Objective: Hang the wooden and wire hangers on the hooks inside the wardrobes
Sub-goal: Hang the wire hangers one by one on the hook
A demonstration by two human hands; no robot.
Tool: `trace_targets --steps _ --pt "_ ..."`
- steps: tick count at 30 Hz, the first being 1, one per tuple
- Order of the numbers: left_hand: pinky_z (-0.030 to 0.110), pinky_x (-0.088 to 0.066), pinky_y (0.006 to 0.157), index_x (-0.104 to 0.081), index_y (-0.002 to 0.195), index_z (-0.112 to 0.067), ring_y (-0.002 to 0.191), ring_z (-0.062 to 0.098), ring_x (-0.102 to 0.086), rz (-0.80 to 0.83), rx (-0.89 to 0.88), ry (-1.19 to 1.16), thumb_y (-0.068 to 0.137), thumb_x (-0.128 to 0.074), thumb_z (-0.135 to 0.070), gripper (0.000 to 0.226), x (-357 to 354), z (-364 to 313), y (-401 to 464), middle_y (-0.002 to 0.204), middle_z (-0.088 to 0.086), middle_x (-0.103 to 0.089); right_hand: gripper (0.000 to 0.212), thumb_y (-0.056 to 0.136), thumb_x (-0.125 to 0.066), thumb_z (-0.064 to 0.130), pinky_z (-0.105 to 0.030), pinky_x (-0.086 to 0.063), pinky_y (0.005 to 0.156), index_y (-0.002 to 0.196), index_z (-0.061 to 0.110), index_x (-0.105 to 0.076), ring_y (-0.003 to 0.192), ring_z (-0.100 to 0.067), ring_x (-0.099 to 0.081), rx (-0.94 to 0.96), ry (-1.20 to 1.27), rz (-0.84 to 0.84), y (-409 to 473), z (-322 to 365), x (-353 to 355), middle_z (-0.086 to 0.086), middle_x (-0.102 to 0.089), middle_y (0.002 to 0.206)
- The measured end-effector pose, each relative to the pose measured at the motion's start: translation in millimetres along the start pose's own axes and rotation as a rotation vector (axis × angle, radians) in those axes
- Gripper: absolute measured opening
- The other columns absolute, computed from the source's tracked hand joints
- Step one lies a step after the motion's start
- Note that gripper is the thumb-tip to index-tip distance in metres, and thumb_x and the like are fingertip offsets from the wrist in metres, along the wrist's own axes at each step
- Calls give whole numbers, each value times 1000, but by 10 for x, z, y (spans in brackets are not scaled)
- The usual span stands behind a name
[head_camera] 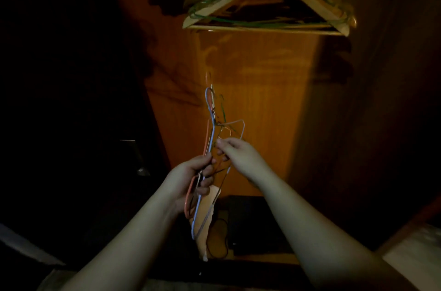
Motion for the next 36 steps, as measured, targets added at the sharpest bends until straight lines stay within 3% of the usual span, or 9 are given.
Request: trace_targets --steps 2,5,10,14,17,21,27,31,36 --pt "18 -30 31 -59 87 -12 39 11 -42 -25 26 122 97 -51 -24 18 80 81 42 57 2 -46 33 93 -54 53 -34 -49 78 90 22 -64 81 -15 -64 -17 -25 4 -30 0 -80 0 -67 87" --pt "20 -32 32 -56 86 -14 39 12 -44 -70 9 312 100 -49 -25 19 133 133 30 56 3 -50 33 92 -57 51 -33 -44 67 80 20 -58 71 -16 -59 -29 -55 -29 -66 0 -106 -1 -62 74" --pt "23 -35 37 -57 94 -8 43 13 -45 -23 -80 257 88 -57 -28 21 78 199 -101 66 7 -54 28 100 -47 34 -39 -50 69 82 17 -60 80 -31 -64 -19 -218 -68 -97 9 -132 -13 -67 85" --pt "23 -39 45 -57 102 -4 51 14 -46 -75 -120 274 100 -48 -22 20 101 257 -190 72 5 -58 24 99 -45 23 -30 -44 62 77 22 -54 71 -20 -59 -77 -161 -156 -125 -75 -82 -5 -65 82" --pt "22 -38 43 -57 99 -4 49 13 -46 -64 -87 273 99 -48 -20 18 114 357 -205 69 5 -56 23 100 -44 29 -28 -41 60 82 21 -55 67 -11 -57 -172 49 -198 -134 -175 -45 3 -62 80" --pt "22 -39 44 -57 100 -4 51 13 -47 -24 -35 248 97 -51 -19 16 112 437 -198 70 6 -56 28 95 -58 38 -29 -43 65 100 11 -63 71 -10 -60 -170 28 -202 -128 -215 -20 0 -66 83" --pt "23 -40 46 -56 108 -3 51 12 -48 -32 -29 289 99 -49 -22 22 122 477 -201 73 5 -59 12 95 -59 26 -24 -39 59 87 16 -59 67 -9 -55 -162 107 -213 -99 -267 -48 1 -60 75" --pt "23 -44 47 -56 114 0 53 15 -52 -81 -54 304 102 -46 -25 30 160 483 -186 79 8 -65 13 96 -57 26 -33 -46 64 89 15 -58 70 -15 -58 -166 36 -262 -108 -300 18 0 -60 74" --pt "25 -53 49 -55 112 -1 58 20 -61 -142 -11 138 102 -46 -24 27 271 488 -140 80 12 -68 17 99 -53 27 -34 -52 67 91 12 -54 70 -18 -59 -233 18 -340 -149 -466 224 -4 -60 78"
Point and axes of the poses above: each hand's wrist, its own y-axis towards the middle knuckle, its own x-axis out of the back of the hand, z = x × y, the point moved 9 cm from there along y, towards the middle knuckle
